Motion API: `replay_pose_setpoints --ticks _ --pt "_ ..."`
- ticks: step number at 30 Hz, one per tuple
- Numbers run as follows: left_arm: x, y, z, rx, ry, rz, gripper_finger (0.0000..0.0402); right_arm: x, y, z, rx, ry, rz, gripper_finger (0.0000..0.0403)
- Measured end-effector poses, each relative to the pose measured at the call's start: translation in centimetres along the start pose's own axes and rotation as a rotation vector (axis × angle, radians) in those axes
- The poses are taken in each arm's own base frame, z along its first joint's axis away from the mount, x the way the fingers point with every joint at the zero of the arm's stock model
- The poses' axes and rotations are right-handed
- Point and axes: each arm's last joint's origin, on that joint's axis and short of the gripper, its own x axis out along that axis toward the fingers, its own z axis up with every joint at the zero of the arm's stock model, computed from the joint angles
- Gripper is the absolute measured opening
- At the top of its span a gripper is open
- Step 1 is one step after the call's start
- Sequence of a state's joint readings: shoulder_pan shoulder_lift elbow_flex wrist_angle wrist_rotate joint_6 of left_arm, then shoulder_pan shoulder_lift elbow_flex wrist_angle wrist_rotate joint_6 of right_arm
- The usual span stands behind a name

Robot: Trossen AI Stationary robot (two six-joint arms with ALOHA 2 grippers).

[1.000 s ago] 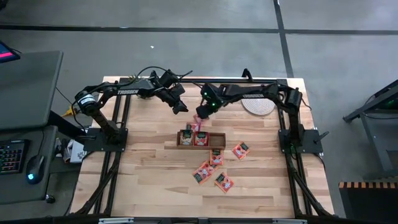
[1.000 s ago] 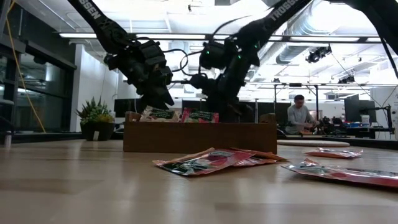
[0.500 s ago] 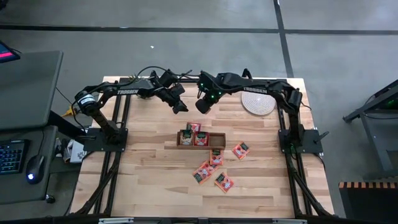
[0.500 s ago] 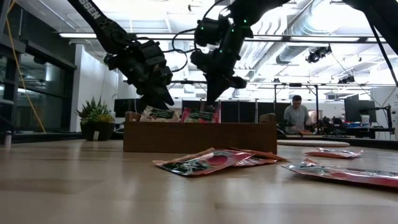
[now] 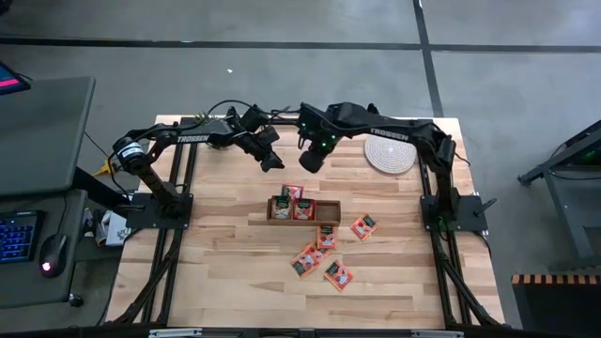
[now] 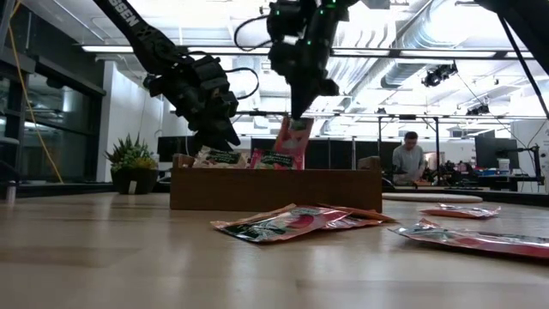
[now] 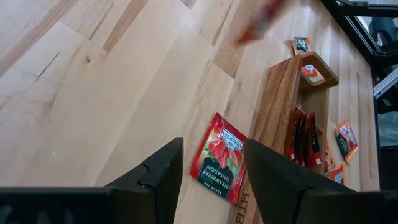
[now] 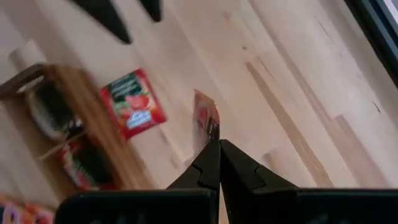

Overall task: Pick & Place Tea
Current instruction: Put the orange tea bag into the right section of the brown wooden organizer

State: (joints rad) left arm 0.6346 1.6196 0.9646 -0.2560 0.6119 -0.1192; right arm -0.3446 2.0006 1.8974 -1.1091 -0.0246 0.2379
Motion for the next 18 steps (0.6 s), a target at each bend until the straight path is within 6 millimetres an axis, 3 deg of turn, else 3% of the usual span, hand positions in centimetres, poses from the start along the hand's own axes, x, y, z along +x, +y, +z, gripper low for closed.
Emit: replay_pose_setpoints --ticks 8,18 --pt "0.0 0.0 0.0 -0.009 0.000 -0.001 0.0169 -2.5 3.1 -1.0 -0.133 0.064 0.012 0.0000" --pt "0.0 0.0 0.0 -0.017 0.000 -0.002 0.0169 -3.1 7.5 -3.5 -0.257 0.138 -0.015 0.0000"
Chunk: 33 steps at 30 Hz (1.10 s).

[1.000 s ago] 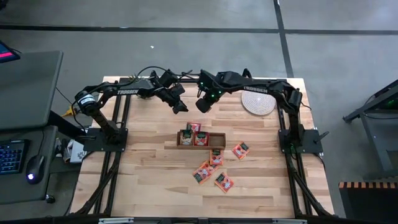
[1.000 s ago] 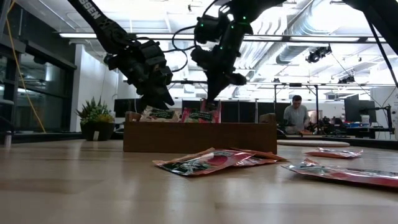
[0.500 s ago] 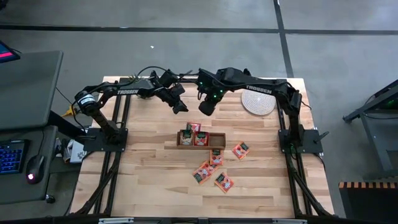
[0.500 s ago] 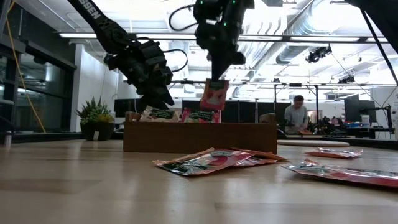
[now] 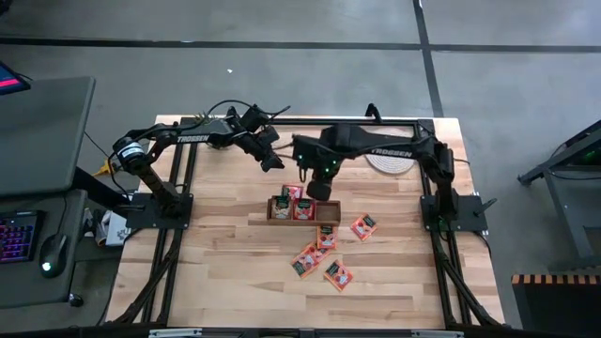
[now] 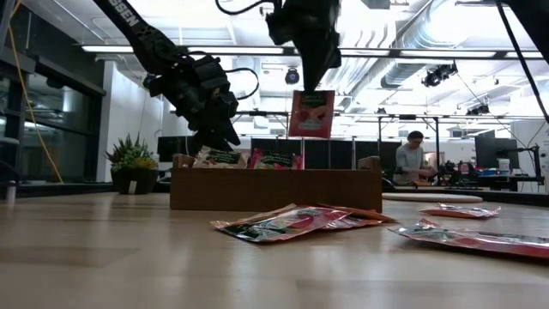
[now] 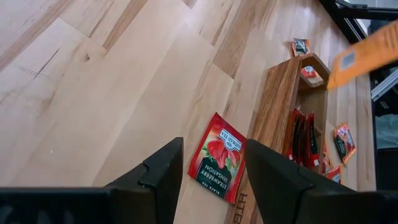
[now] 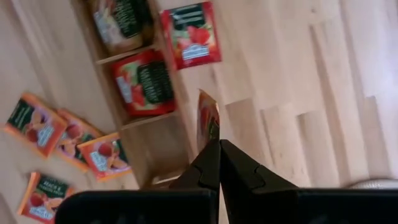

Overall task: Pick & Place Tea
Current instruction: Put the orange tea bag into the right section of the brown wooden organizer

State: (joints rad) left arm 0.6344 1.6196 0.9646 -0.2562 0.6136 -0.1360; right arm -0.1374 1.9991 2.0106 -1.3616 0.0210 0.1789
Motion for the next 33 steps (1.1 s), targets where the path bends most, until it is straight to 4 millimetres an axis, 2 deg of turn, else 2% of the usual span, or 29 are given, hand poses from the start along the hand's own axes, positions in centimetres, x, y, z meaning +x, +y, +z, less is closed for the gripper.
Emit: replay_pose_setpoints --ticks 13,24,33 --pt "0.0 0.0 0.0 -0.002 0.000 0.000 0.0169 0.0 4.3 -1.1 -0.051 0.000 -0.027 0.0000" --pt "0.0 0.0 0.0 0.000 0.001 -0.005 0.0169 4.2 7.8 -3.9 -0.133 0.084 -0.077 0.0000" --pt "0.0 0.0 0.0 -0.002 0.003 -0.006 0.0169 6.6 8.2 -5.0 -0.130 0.079 -0.061 0.0000"
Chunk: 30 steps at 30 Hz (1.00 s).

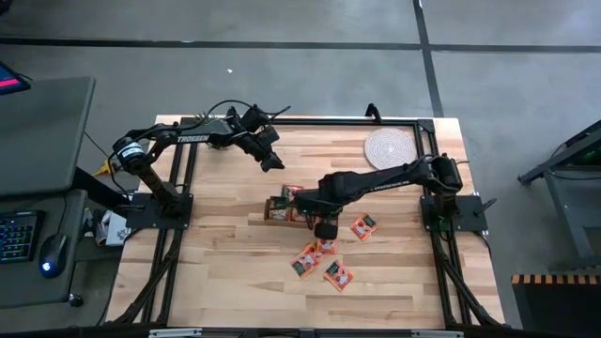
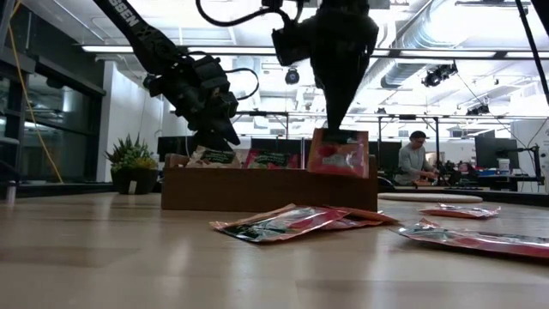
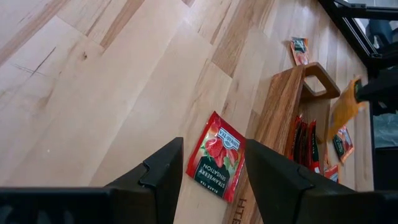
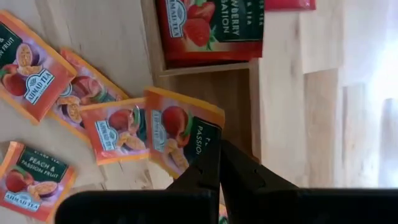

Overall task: Pick & Place Tea
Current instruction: Put the orange tea bag into the right section of the brown wooden organizer

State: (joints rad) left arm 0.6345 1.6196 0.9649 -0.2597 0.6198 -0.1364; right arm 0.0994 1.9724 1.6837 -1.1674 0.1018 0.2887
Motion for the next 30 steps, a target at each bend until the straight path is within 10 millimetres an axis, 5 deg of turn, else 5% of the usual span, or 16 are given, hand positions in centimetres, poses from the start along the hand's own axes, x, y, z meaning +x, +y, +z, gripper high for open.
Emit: replay_pose_setpoints --ticks 30 --pt "0.0 0.0 0.0 0.002 -0.003 -0.001 0.0169 -0.3 -2.6 0.8 -0.064 -0.014 -0.042 0.0000"
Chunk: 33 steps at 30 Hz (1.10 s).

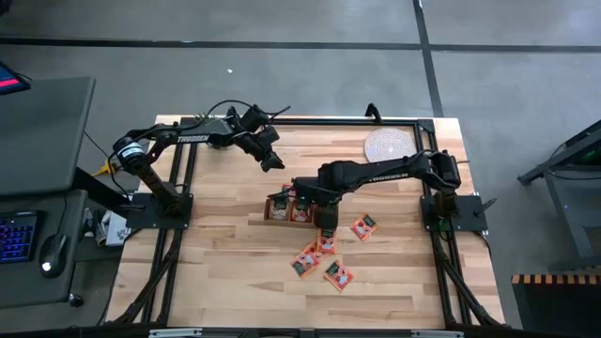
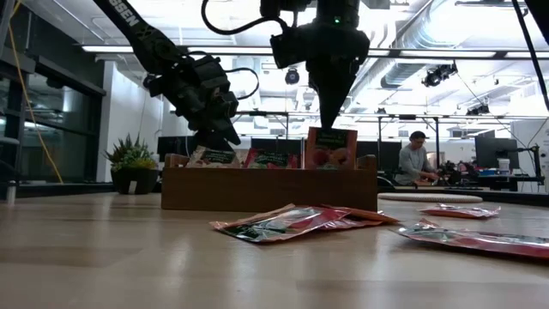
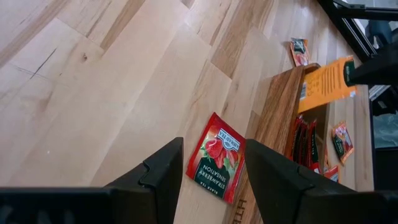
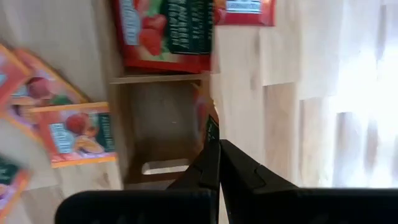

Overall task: Pick & Place Tea
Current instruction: Put the orange tea bag into the right section of the brown wooden organizer

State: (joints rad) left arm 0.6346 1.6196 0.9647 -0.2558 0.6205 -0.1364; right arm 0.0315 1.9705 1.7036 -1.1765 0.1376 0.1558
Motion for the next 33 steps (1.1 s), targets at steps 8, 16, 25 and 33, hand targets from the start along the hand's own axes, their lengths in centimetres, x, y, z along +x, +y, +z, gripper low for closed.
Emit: replay_pose_setpoints --ticks 8,16,25,33 --pt "0.00 -0.01 0.01 0.000 0.000 -0.001 0.0169 -0.01 0.27 -0.02 -0.010 0.009 0.074 0.0000" --pt "0.00 -0.01 0.00 0.000 0.000 -0.001 0.0169 0.00 0.31 -0.02 -0.027 0.010 0.088 0.0000" --pt "0.01 -0.01 0.00 0.000 0.001 -0.001 0.0169 0.00 0.32 -0.02 -0.027 0.011 0.089 0.0004" --pt "0.00 0.00 -0.01 0.000 0.001 -0.001 0.0169 0.00 0.30 0.01 -0.026 0.007 0.087 0.0056"
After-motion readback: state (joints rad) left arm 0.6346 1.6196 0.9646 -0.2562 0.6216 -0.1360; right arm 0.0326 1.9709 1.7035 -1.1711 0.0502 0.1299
